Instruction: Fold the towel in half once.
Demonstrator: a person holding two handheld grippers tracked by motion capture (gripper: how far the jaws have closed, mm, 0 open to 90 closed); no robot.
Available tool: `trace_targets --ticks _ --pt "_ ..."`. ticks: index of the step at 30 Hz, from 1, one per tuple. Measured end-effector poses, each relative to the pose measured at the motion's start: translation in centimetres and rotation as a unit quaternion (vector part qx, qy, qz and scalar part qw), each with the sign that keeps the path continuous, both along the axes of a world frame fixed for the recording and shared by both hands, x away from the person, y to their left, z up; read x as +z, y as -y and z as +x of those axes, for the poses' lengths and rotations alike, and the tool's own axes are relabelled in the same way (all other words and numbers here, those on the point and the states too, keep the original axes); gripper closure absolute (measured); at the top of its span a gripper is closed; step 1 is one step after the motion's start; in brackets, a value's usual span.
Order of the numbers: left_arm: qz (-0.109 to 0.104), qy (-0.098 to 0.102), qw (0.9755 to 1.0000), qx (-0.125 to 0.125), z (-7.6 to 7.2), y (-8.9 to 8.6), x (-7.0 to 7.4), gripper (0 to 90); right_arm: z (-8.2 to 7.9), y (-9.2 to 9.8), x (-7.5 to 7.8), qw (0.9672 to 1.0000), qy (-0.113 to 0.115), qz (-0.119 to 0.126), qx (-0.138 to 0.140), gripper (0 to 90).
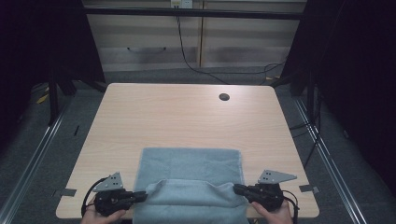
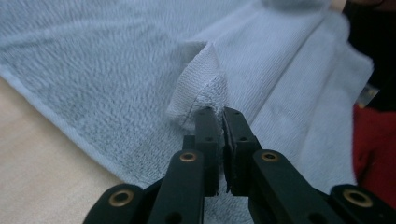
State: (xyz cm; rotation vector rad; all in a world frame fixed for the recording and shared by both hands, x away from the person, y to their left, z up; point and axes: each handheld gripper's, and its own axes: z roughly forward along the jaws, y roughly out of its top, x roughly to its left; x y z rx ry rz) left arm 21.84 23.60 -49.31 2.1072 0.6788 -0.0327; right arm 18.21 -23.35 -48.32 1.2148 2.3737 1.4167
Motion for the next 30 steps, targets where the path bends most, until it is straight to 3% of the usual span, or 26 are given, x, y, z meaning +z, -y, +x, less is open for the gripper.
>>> trace_targets --ticks 4,7,15,21,30 --pt "0.024 0.013 0.9996 0.006 1.1 0.5 -0.4 86.0 0.6 -0.8 -1.7 0.998 -0.031 -0.054 0.008 86.2" --pt "0.025 0.02 0.9993 0.021 2.5 0.8 -0.7 86.3 1.7 -0.7 -1.9 0.9982 -0.029 -0.052 0.002 86.4" --pt "0.022 0.022 0.9968 0.073 8.0 1.7 -1.0 86.3 5.7 -0.2 -2.3 0.9981 -0.031 -0.04 -0.036 86.5" --pt "0.017 0.006 0.9953 0.095 11.3 2.1 -1.2 86.3 9.0 -0.2 -2.4 0.9968 -0.022 -0.048 -0.06 86.5" --pt "0.025 0.012 0.9907 0.133 14.8 2.7 -1.2 86.3 13.8 -0.8 -2.1 0.993 -0.026 -0.077 -0.086 86.6"
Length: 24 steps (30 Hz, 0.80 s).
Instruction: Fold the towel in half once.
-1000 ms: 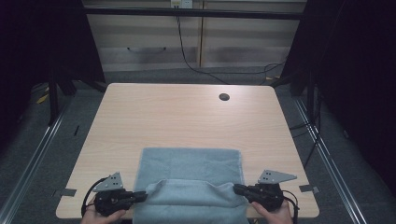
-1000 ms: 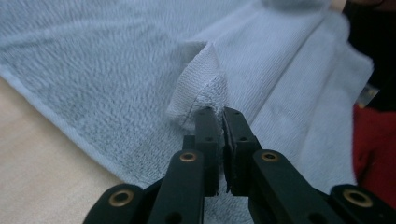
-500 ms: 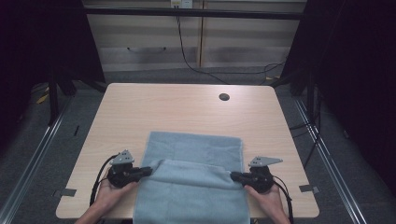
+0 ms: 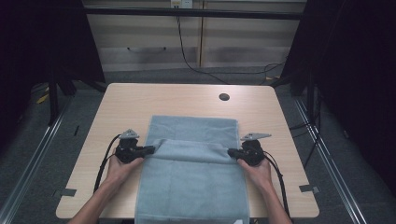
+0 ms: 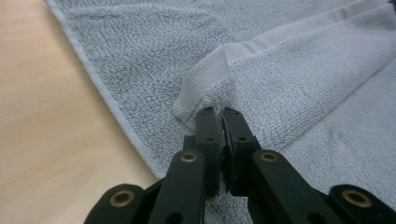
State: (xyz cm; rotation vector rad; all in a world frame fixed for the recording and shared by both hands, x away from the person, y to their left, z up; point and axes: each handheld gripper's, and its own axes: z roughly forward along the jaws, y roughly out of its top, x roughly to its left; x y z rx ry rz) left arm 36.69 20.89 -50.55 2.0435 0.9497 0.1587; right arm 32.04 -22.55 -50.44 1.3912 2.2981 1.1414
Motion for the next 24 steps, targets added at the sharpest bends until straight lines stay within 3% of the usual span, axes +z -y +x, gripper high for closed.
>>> trace_targets --ticks 3,7,12,16,20,24 --pt "-0.007 -0.004 0.9999 0.009 0.9 0.1 -0.1 86.3 1.2 0.1 -0.2 0.9999 -0.002 0.009 -0.012 86.6" --pt "-0.014 -0.008 0.9995 0.029 2.2 0.3 -0.2 86.2 2.7 -0.3 -0.1 0.9996 -0.001 -0.002 -0.029 86.7" --pt "0.004 0.006 0.9989 0.046 3.5 0.7 -0.1 86.3 4.8 -0.8 -0.1 0.9987 0.002 -0.015 -0.048 86.8" --pt "-0.021 -0.006 0.9974 0.069 4.6 0.4 -0.3 86.2 6.1 -1.4 0.1 0.9979 0.004 -0.035 -0.054 86.8" --pt "-0.027 -0.013 0.9972 0.069 5.0 0.3 -0.2 86.2 6.8 -1.4 0.1 0.9973 0.001 -0.017 -0.072 86.7" --pt "-0.059 -0.001 0.996 0.067 4.9 -0.5 1.2 86.3 6.8 -0.7 1.2 0.9964 0.019 0.017 -0.081 86.7"
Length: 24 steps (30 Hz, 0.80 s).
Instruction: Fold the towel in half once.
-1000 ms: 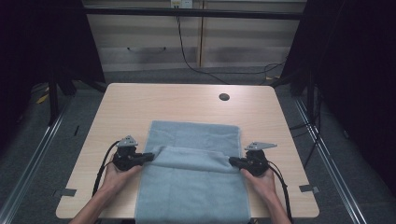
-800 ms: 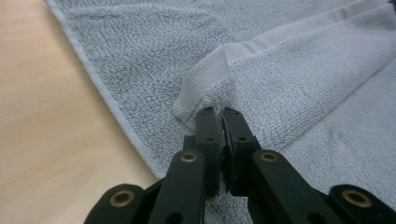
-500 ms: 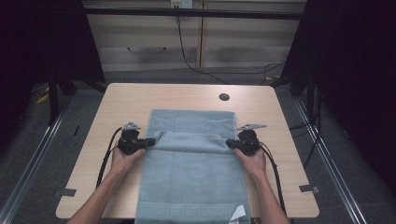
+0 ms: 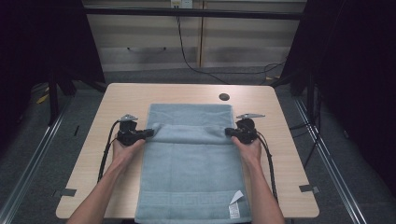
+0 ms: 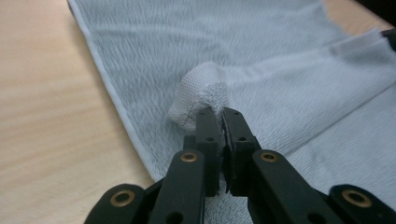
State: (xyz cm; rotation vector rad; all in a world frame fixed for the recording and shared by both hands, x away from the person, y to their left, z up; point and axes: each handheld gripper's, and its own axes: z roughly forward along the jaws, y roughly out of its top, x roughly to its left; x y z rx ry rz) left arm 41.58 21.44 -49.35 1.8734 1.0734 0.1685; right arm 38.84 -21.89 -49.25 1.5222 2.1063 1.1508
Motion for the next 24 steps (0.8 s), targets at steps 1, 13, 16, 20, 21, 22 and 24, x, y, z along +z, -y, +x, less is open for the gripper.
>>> trace_targets --ticks 1,13,16,20,21,22,24 --pt "-0.007 0.004 1.0 -0.001 0.0 -0.2 0.3 86.3 -0.2 0.3 0.7 0.9999 0.01 0.012 -0.001 86.7" --pt "-0.071 0.077 0.994 -0.033 -0.6 -1.0 8.5 86.3 -2.2 2.9 8.9 0.9879 0.125 0.09 0.014 86.7" --pt "-0.082 0.098 0.9906 -0.048 -1.5 -1.1 10.6 86.3 -2.9 3.5 11.2 0.9826 0.153 0.104 0.018 86.7" --pt "-0.086 0.123 0.9858 -0.075 -3.7 -1.3 11.7 86.2 -4.9 4.0 12.4 0.9766 0.178 0.115 0.035 86.7" --pt "-0.089 0.126 0.985 -0.078 -4.4 -1.3 11.7 86.2 -5.6 4.0 12.4 0.9765 0.179 0.112 0.041 86.7" --pt "-0.094 0.129 0.9838 -0.082 -4.9 -1.5 11.7 86.2 -6.2 4.0 12.3 0.9768 0.179 0.107 0.046 86.7" --pt "-0.101 0.134 0.9822 -0.085 -5.9 -1.8 11.7 86.2 -7.4 4.2 12.3 0.9759 0.184 0.106 0.051 86.7"
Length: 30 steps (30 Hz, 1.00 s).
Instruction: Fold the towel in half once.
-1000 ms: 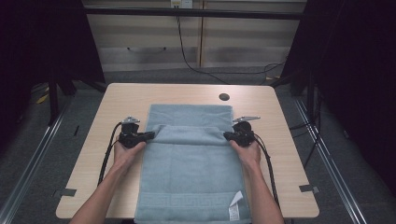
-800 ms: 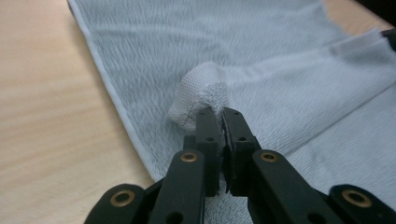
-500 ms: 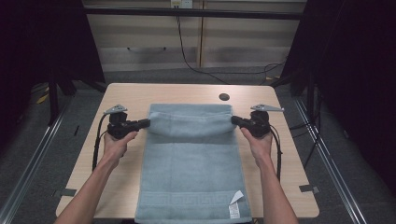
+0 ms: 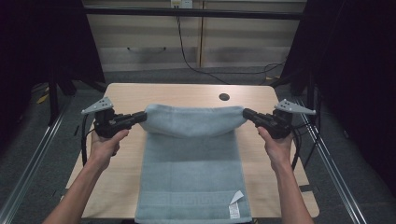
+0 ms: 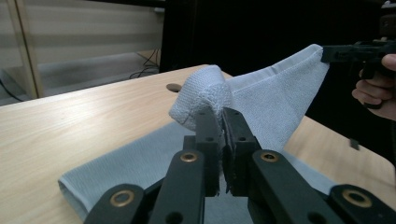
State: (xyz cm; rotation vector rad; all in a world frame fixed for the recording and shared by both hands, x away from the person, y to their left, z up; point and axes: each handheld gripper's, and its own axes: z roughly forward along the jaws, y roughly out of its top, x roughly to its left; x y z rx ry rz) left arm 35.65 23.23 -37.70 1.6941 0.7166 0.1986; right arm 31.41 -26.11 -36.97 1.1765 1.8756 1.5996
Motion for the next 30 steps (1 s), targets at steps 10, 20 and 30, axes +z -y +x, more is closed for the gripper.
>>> trace_targets --ticks 10,20,30 --pt "0.033 -0.009 0.9991 -0.026 -4.4 -1.0 -2.3 85.8 -5.1 0.2 -1.0 0.9991 -0.004 -0.023 0.034 86.6" --pt "0.059 -0.047 0.9954 -0.06 -9.0 -1.4 -6.8 84.4 -10.3 -0.4 -7.4 0.9953 -0.07 -0.031 0.058 85.9" --pt "0.095 -0.064 0.9898 -0.085 -13.1 -2.2 -9.1 83.5 -14.5 -0.3 -9.7 0.9928 -0.096 -0.042 0.058 84.3"
